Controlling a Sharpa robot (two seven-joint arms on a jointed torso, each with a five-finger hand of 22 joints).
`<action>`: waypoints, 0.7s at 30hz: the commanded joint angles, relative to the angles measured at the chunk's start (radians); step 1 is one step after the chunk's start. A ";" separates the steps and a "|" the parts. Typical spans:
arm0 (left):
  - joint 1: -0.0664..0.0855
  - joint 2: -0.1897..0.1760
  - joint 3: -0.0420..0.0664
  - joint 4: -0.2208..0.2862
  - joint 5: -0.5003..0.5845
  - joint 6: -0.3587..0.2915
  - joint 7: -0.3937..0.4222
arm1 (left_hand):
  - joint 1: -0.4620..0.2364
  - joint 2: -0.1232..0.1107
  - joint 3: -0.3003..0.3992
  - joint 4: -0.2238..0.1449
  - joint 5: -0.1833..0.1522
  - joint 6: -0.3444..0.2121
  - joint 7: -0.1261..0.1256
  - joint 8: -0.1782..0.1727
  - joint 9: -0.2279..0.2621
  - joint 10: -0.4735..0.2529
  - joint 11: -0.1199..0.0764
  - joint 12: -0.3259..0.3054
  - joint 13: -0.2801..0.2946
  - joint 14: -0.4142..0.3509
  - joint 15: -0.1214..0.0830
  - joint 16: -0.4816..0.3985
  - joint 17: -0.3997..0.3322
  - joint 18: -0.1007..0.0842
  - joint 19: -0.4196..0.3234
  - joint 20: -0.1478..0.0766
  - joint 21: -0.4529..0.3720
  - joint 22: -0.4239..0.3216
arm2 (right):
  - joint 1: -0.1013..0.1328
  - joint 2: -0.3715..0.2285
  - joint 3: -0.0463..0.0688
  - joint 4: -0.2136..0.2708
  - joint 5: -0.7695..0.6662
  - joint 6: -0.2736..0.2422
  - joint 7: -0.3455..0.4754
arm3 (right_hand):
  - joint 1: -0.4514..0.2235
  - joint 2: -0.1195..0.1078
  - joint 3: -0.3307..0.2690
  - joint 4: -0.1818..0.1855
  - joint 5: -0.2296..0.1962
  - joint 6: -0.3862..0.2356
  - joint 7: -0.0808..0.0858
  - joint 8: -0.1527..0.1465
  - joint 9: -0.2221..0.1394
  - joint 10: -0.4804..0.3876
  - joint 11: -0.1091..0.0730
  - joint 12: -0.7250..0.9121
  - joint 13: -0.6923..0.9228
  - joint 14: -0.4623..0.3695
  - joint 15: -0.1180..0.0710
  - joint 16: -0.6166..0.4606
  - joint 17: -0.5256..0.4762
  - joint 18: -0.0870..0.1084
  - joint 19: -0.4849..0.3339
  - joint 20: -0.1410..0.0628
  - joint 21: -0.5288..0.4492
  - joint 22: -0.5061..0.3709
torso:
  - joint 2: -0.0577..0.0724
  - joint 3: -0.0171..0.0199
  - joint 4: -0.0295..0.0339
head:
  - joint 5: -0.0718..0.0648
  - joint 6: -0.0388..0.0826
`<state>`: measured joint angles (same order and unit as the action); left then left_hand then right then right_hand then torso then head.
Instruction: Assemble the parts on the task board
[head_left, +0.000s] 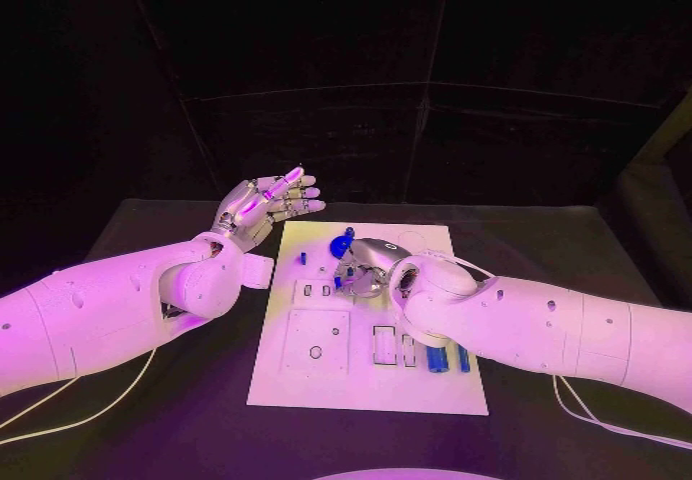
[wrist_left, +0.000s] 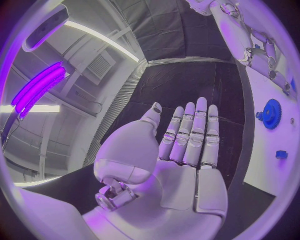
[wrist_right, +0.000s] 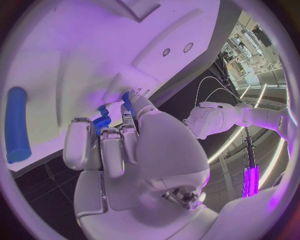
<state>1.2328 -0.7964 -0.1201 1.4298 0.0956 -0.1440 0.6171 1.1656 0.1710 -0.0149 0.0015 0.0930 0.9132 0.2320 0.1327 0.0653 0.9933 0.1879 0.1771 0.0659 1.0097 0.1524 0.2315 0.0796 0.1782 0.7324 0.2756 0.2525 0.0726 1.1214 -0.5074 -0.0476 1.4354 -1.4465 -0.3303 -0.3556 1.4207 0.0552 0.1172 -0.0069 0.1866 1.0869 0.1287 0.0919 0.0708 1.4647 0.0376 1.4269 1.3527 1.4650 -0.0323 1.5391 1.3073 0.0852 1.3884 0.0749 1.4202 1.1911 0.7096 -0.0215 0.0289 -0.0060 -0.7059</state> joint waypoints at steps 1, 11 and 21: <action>0.002 0.002 0.001 0.000 0.007 0.013 0.005 | -0.010 0.003 -0.002 0.003 -0.004 0.007 0.012 -0.006 -0.001 -0.005 0.002 -0.004 -0.001 -0.004 0.002 -0.005 -0.002 0.007 0.007 -0.002 -0.003 -0.001 | -0.002 0.002 -0.001 0.001 -0.028 0.025 -0.011 | -0.006 0.002 0.014 0.010 0.002 0.026 -0.016 0.003 0.001 0.026 -0.008 -0.002 0.104 0.089 -0.008 -0.004 0.181 -0.011 0.002 -0.006 -0.002 0.000 | 0.001 0.0002 -0.0006 | 0.002 -0.004; 0.002 0.003 0.001 -0.003 0.008 0.017 0.004 | -0.009 0.004 -0.002 0.002 -0.004 0.006 0.013 -0.006 0.000 -0.006 0.003 -0.006 -0.002 -0.005 0.002 -0.007 -0.002 0.007 0.008 -0.001 -0.003 -0.001 | -0.014 0.010 -0.003 -0.006 -0.022 0.035 -0.009 | -0.011 -0.003 0.016 0.010 0.000 0.025 -0.015 0.001 0.000 0.025 -0.008 -0.003 0.104 0.088 -0.008 -0.005 0.179 -0.011 0.001 -0.006 -0.003 -0.002 | 0.001 0.0000 -0.0002 | 0.007 -0.010; 0.002 0.002 0.001 -0.005 0.008 0.020 0.002 | -0.009 0.004 -0.002 0.002 -0.004 0.006 0.013 -0.006 0.000 -0.006 0.003 -0.006 -0.002 -0.005 0.002 -0.007 -0.002 0.007 0.009 -0.001 -0.002 -0.001 | -0.019 0.008 -0.003 -0.006 -0.017 0.047 -0.010 | -0.012 -0.004 0.017 0.010 0.000 0.024 -0.015 0.001 0.000 0.025 -0.008 -0.004 0.103 0.088 -0.008 -0.005 0.179 -0.011 0.001 -0.006 -0.003 -0.002 | 0.001 0.0001 -0.0002 | 0.007 -0.014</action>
<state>1.2329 -0.7949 -0.1202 1.4250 0.0997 -0.1396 0.6157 1.1656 0.1710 -0.0149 0.0014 0.0930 0.9132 0.2319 0.1327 0.0653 0.9934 0.1878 0.1771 0.0652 1.0096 0.1524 0.2315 0.0787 0.1781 0.7333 0.2770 0.2524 0.0728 1.1095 -0.4974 -0.0444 1.4317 -1.4651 -0.3270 -0.3529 1.4051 0.0395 0.1291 0.0058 0.1865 1.0870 0.1288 0.0866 0.0703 1.4647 0.0376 1.4271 1.3211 1.4650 -0.0323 1.5391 1.3073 0.0852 1.3884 0.0749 1.4202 1.1899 0.7106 -0.0213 0.0283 0.0012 -0.7198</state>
